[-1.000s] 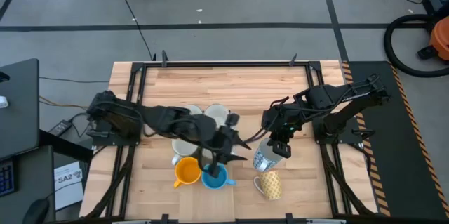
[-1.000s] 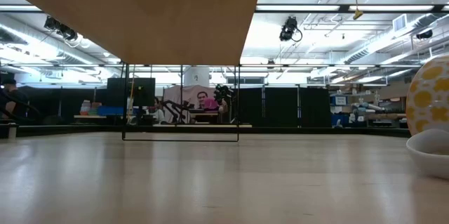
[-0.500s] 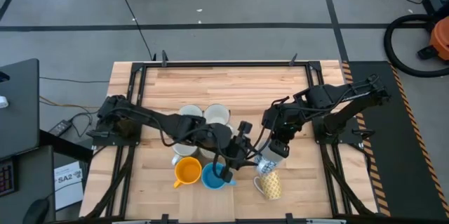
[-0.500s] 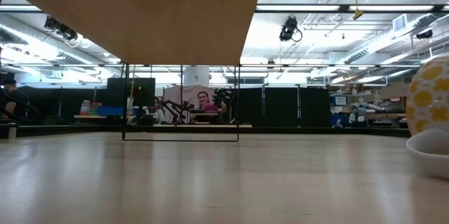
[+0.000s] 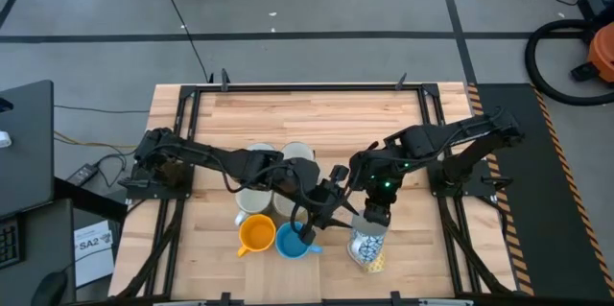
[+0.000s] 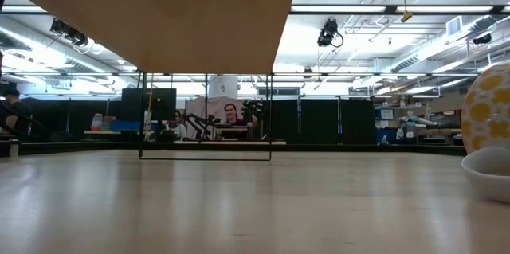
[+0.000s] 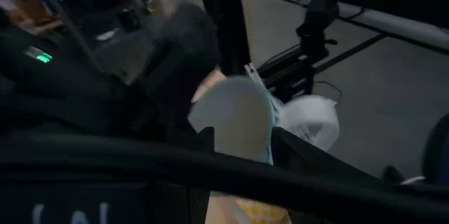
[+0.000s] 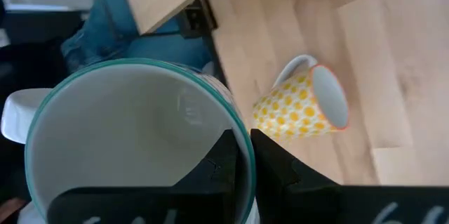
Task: Place coffee mugs
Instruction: Put the blue mug on the shelf aligned with the yellow mug
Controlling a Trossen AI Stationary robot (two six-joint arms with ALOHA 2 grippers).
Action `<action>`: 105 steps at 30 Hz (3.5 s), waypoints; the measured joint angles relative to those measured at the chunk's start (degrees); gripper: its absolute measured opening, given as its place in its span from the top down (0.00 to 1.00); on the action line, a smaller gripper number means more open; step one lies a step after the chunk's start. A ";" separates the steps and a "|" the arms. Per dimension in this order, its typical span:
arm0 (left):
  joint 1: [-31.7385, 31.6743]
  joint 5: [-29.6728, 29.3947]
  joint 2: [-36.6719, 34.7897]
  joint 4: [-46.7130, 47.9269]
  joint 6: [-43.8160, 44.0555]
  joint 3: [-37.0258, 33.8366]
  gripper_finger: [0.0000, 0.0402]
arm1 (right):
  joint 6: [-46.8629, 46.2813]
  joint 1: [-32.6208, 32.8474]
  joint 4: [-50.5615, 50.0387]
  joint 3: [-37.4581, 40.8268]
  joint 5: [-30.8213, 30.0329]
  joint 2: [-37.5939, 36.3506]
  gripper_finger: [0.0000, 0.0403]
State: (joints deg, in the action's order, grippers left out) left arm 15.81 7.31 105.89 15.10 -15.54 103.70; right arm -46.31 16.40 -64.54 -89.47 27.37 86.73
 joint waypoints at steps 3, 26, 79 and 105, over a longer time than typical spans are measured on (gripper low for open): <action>0.11 0.70 0.00 0.30 0.42 0.00 0.63 | -0.26 -0.46 0.23 0.00 1.39 0.27 0.93; 1.30 2.45 -0.17 1.26 2.84 -0.02 0.63 | -0.15 -5.09 6.78 0.11 12.92 0.29 0.93; 2.07 -3.20 -7.33 9.20 26.43 -0.09 0.63 | 2.93 -8.22 1.86 -0.09 8.55 -0.28 0.92; 2.14 -29.34 -7.72 22.33 32.46 -0.07 0.63 | -6.71 -16.21 0.29 0.00 -2.48 -0.28 0.92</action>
State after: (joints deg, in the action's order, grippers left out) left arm 17.96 -22.03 98.17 37.43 16.92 103.63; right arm -53.02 0.19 -64.25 -89.47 24.89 86.46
